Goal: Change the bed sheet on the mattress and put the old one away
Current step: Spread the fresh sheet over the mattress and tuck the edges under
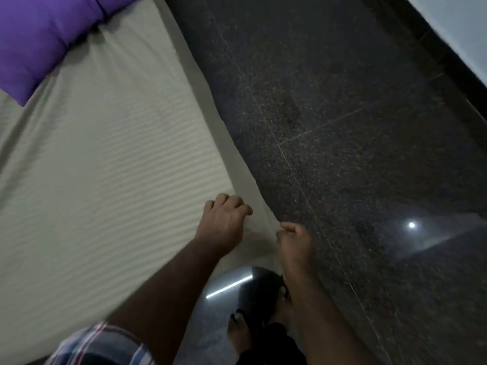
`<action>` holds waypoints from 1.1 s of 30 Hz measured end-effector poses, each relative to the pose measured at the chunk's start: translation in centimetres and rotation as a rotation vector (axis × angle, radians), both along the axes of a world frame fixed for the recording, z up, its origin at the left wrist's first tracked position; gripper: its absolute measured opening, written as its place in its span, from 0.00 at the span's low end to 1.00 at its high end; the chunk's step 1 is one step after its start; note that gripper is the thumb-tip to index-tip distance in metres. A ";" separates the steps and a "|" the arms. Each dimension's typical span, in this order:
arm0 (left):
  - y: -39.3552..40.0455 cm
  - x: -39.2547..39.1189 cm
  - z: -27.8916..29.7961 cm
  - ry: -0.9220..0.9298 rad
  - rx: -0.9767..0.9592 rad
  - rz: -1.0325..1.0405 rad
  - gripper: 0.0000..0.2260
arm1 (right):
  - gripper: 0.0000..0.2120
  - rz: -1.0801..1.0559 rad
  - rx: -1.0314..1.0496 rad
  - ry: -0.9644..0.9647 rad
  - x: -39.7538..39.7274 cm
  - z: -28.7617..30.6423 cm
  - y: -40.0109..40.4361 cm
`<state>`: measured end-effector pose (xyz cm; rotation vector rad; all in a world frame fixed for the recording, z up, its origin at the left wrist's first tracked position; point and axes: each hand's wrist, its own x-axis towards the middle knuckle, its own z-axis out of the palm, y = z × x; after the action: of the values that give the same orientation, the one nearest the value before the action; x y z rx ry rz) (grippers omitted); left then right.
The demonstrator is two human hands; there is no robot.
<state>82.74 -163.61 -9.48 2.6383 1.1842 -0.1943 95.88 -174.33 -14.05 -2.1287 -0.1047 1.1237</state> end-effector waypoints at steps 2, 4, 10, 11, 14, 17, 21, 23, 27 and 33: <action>0.6 0.2 0.3 0.037 -0.065 -0.102 0.13 | 0.11 -0.068 -0.060 0.056 0.4 -0.9 -0.7; 0.6 0.2 0.3 0.083 -0.113 -0.179 0.13 | 0.15 0.058 -0.129 0.046 0.1 -2.3 -2.1; -1.1 -0.4 -1.2 0.066 -0.092 -0.317 0.11 | 0.28 0.384 -0.260 -0.026 -1.5 -6.8 -4.7; -2.0 -0.7 -1.4 0.061 -0.093 -0.294 0.12 | 0.23 0.376 -0.297 -0.092 -1.5 -6.7 -4.7; -4.7 -1.9 -2.0 0.288 -0.309 -0.095 0.19 | 0.14 0.129 -0.323 -0.107 -2.0 -5.1 -5.1; -7.0 -2.3 -2.4 0.243 -0.719 0.309 0.25 | 0.06 -0.297 -0.265 0.288 -3.3 -3.0 -4.7; -9.3 -2.5 -2.9 -0.159 -1.406 1.184 0.22 | 0.08 -0.483 -0.050 0.735 -4.5 -2.6 -3.9; -10.2 -2.4 -3.5 -0.351 -1.559 1.436 0.21 | 0.11 -0.479 0.019 0.745 -4.7 -2.7 -3.7; -11.9 -1.0 -5.8 -0.983 -1.641 1.750 0.24 | 0.08 -0.444 0.072 0.654 -4.7 -3.7 -4.3; -15.0 -0.2 -4.0 -1.177 -1.190 1.581 0.10 | 0.08 -0.215 0.200 0.364 -4.1 -2.6 -5.4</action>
<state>82.51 -178.65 -13.46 0.1948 1.4304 0.6205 91.82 -179.70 -16.67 -1.6879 0.1701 1.2910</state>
